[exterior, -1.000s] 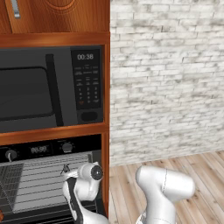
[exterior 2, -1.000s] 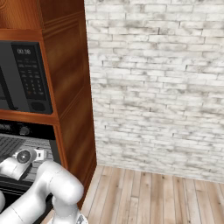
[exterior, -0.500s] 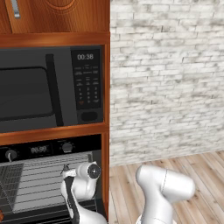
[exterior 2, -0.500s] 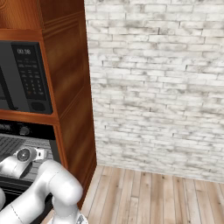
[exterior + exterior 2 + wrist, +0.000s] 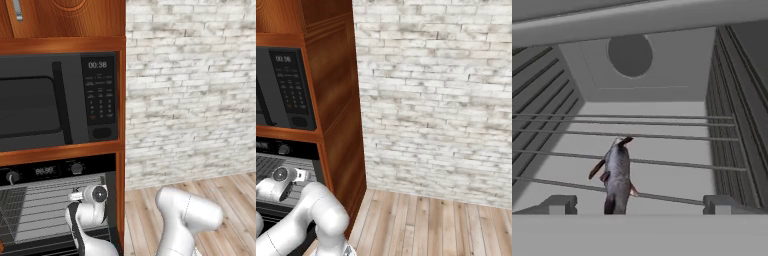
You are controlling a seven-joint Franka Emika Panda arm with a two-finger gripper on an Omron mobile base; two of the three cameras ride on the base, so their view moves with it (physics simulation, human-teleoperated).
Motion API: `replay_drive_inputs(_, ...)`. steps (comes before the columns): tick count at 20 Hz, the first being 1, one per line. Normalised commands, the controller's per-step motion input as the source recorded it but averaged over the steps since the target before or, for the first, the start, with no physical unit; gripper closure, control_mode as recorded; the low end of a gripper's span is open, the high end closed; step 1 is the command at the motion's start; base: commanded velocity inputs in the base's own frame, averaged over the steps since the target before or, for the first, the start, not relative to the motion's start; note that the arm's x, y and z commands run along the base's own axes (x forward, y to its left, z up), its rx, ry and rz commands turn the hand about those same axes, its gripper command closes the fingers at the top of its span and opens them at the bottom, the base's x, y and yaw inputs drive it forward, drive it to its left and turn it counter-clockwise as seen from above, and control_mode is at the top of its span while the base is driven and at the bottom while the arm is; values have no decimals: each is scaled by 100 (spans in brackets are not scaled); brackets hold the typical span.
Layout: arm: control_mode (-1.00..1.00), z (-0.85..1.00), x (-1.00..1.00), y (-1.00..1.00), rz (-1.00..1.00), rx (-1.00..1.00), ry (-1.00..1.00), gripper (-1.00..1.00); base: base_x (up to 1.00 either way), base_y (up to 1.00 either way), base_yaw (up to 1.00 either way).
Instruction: Take the fish from the oven and place it on the plate on the counter.
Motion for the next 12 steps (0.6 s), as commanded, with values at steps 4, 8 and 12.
replay_drive_inputs(4,-100,-17,0,26,-6,0,9,-100,0,0,0)
replay_drive_inputs(8,-100,-19,9,25,-4,0,1,-100,0,0,0)
replay_drive_inputs(12,-100,-29,17,18,-4,0,0,-100,0,0,0)
